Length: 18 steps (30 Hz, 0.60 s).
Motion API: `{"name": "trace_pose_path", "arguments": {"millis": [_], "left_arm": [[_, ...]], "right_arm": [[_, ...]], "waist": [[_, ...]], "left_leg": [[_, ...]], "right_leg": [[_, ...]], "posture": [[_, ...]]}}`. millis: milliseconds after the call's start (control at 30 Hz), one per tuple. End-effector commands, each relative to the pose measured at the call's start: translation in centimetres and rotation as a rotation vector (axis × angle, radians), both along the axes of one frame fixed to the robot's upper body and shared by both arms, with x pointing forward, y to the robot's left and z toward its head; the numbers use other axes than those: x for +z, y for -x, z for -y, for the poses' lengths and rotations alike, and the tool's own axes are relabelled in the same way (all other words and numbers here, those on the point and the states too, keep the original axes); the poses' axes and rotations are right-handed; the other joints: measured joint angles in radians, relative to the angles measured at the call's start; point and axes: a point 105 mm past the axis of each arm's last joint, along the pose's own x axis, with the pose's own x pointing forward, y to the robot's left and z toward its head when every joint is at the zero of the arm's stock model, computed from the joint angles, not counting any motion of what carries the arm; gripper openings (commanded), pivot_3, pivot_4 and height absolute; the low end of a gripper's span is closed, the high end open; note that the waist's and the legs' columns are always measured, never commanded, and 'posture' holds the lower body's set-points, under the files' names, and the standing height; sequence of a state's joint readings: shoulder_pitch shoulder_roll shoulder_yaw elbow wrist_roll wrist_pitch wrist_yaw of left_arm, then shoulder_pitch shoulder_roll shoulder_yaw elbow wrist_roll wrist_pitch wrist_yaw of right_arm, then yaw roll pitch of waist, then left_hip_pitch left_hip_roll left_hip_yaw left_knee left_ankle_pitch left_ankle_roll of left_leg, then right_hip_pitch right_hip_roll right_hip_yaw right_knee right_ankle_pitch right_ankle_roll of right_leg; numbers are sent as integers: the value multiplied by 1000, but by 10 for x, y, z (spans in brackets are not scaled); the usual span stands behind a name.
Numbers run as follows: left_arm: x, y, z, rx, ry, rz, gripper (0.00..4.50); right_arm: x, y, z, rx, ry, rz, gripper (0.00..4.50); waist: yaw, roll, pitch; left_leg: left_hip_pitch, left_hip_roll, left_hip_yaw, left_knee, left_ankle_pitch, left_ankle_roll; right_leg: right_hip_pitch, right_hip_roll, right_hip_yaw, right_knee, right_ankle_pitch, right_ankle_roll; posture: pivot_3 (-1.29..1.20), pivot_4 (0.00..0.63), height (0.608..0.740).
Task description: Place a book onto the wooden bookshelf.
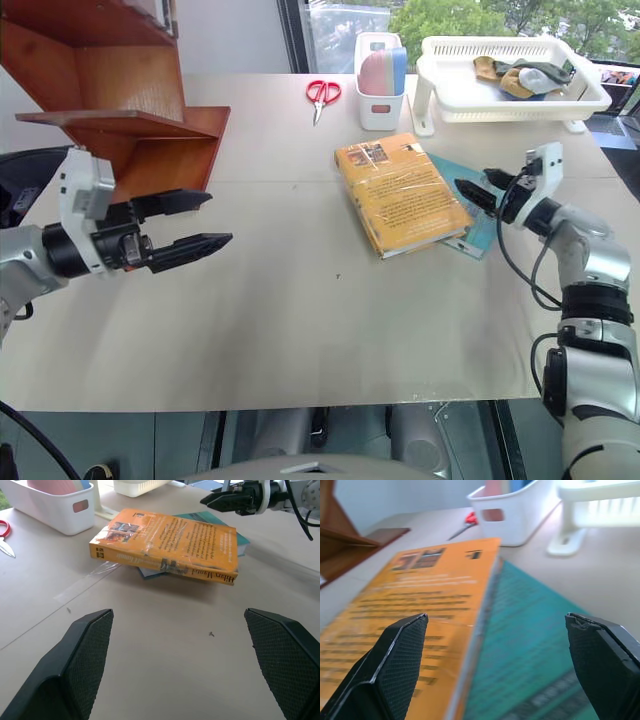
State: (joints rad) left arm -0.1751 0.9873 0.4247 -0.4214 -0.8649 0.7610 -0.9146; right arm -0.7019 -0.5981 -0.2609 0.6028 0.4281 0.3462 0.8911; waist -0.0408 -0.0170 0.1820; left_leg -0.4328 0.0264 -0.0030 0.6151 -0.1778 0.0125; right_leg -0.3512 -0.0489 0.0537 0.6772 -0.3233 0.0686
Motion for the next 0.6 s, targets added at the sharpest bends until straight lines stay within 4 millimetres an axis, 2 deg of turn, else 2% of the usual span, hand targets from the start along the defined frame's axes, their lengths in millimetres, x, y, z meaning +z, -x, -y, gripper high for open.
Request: {"name": "trace_pose_path", "arguments": {"millis": [33, 167, 433, 600], "left_arm": [[10, 3, 0, -4, -1, 54, 4422], [10, 4, 1, -8, -1, 55, 4422], [9, 4, -1, -2, -5, 51, 4422], [9, 6, -2, 9, -8, 52, 4422]], "right_arm": [[19, -9, 22, -128, -4, 63, 4500], [15, -18, 27, -178, 1, 47, 4500], [-13, -33, 34, -301, 45, -81, 4500], [-15, -36, 41, -361, 58, -81, 4500]], "waist": [[-1, 0, 0], [-2, 0, 0], [-1, 0, 0], [-2, 0, 0]], "left_leg": [[0, 0, 0, 0, 0, 0], [0, 0, 1, 0, 0, 0], [0, 0, 2, -1, 0, 0], [0, 0, 2, -1, 0, 0]], "right_leg": [[0, 0, 0, 0, 0, 0], [-1, 0, 1, 0, 0, 0], [-1, 0, 2, 0, 0, 0], [-1, 0, 2, 0, 0, 0]], "posture": [[0, 150, 740], [0, 150, 740], [0, 150, 740], [0, 150, 740]]}}
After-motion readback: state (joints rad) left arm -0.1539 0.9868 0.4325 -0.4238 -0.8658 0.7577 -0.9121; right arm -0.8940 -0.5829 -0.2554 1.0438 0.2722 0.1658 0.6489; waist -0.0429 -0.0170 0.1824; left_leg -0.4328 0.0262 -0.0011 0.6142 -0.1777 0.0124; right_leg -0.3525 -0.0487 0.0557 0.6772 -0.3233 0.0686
